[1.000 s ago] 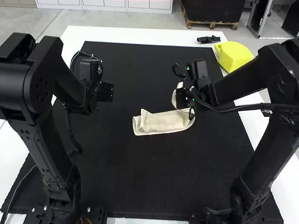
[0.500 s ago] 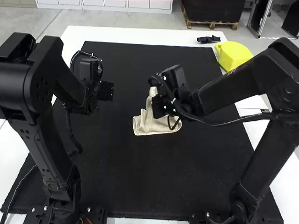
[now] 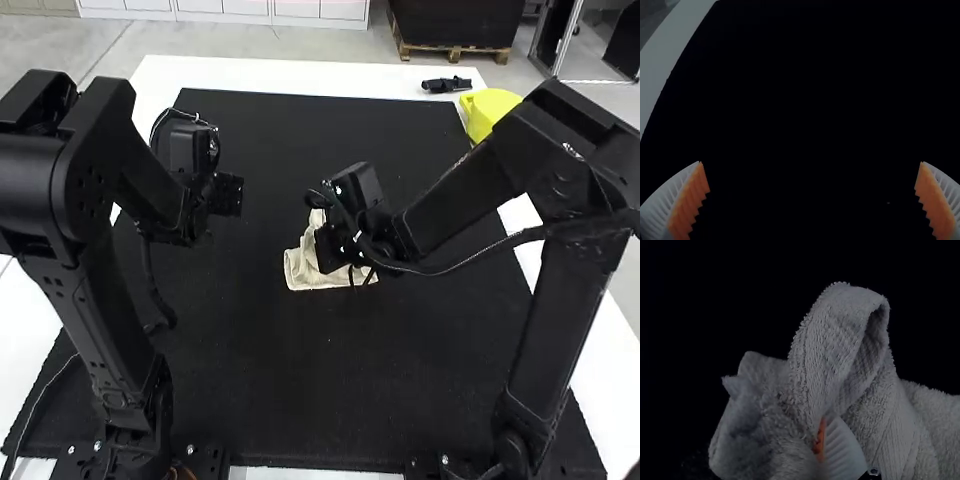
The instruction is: Fold the towel.
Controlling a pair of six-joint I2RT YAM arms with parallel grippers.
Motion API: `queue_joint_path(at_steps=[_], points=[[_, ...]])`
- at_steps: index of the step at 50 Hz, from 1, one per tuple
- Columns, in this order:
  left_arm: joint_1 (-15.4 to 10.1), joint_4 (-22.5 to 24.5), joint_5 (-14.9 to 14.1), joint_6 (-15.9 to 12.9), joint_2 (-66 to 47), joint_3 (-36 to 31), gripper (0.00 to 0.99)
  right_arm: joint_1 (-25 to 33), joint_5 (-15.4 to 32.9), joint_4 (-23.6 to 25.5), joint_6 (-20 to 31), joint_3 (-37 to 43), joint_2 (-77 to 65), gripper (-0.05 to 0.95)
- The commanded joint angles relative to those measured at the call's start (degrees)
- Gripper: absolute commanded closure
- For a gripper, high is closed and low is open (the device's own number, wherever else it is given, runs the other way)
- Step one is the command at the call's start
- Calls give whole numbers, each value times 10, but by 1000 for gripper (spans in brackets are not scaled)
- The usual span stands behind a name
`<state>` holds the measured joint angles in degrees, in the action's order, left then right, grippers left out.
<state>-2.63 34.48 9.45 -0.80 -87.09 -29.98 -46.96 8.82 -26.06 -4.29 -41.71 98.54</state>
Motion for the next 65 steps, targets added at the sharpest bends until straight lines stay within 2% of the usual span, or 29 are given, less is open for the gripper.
queue_joint_path(at_steps=[1, 15, 24, 31, 51, 52, 54, 55, 59, 61, 65], points=[[5, 6, 4, 0, -12, -3, 28, -1, -5, -16, 1, -21, 14, 921], [5, 9, 4, -2, -11, -3, 28, 12, -4, -21, 3, -54, 17, 921], [19, 12, 2, -3, -14, 3, 28, 12, -5, -31, 4, -56, 36, 921], [20, 13, 1, -3, -15, 4, 28, 10, -6, -33, 9, -50, 54, 921], [18, 27, 1, -6, -15, 11, 28, -3, -10, -75, 17, -34, 79, 918], [18, 28, 2, -6, -15, 11, 28, -5, -10, -75, 16, -35, 80, 880], [18, 28, 2, -6, -15, 10, 28, -8, -5, -75, 17, -37, 82, 669], [18, 28, 2, -6, -16, 10, 28, -9, -4, -76, 17, -37, 83, 597], [18, 28, 3, -6, -16, 10, 28, -13, 1, -77, 27, -38, 90, 115], [18, 28, 3, -6, -15, 9, 28, -16, 1, -77, 36, -38, 93, -2], [17, 28, 4, -6, -16, 9, 28, -21, 0, -80, 44, -39, 93, -15]])
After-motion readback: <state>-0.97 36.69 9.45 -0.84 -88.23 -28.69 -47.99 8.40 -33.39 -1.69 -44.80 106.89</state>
